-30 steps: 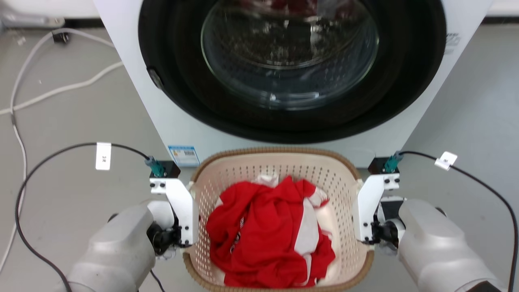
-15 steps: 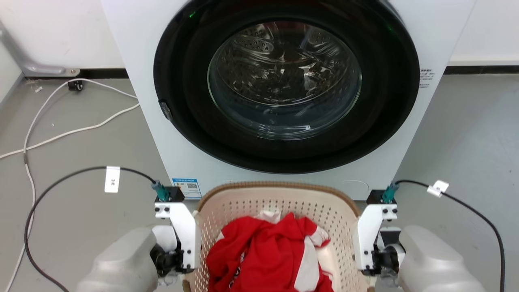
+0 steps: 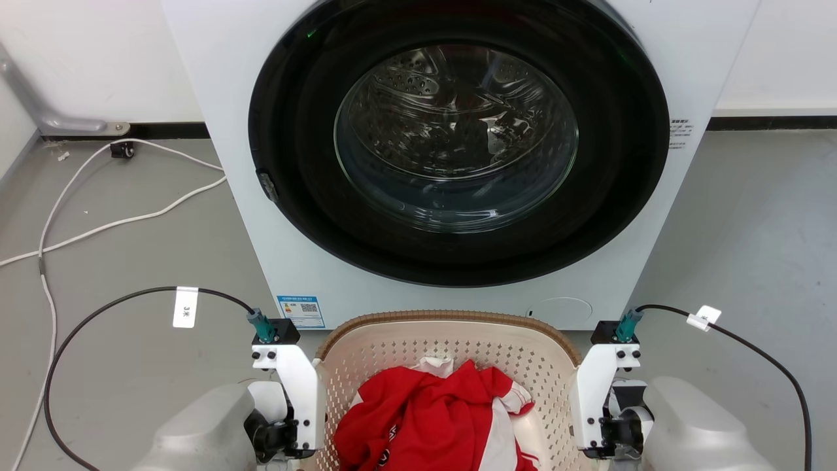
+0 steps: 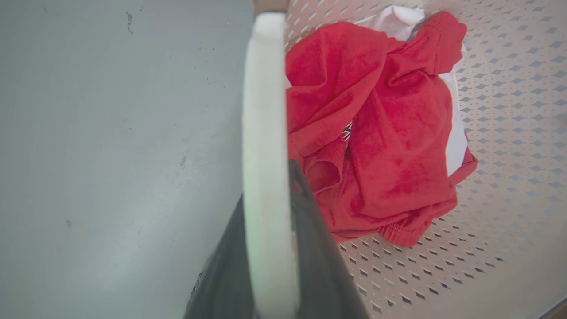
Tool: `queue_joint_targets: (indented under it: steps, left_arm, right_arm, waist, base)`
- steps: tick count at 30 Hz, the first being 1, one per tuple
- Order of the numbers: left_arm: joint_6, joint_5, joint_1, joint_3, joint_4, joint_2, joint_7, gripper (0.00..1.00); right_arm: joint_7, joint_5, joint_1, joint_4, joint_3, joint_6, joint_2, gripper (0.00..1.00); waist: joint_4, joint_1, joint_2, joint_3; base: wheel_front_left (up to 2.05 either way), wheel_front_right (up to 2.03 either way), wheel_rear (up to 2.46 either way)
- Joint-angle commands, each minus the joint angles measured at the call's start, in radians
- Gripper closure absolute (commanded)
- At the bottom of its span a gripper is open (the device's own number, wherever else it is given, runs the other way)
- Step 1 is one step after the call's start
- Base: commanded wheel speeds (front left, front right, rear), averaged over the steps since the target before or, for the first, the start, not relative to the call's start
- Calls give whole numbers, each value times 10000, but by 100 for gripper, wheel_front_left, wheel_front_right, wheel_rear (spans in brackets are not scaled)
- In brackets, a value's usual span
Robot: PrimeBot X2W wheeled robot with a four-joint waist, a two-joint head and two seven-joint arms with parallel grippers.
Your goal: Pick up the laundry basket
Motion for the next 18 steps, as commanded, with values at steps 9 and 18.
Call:
queue_joint_targets:
  steps: [9, 18]
  left_arm:
    - [-47, -78, -51, -84, -90, -148, -175, 100]
    - [-47, -111, -71, -141, -6, -198, -392, 100]
  right_arm:
    - [-106, -36, -207, -32, 69, 53, 98, 100]
    - [-253, -93, -309, -21, 54, 53, 62, 100]
  waist:
    - [-28, 1, -1, 51]
    - [-18, 1, -1, 102]
  base:
    - [0, 0, 0]
    - [0, 0, 0]
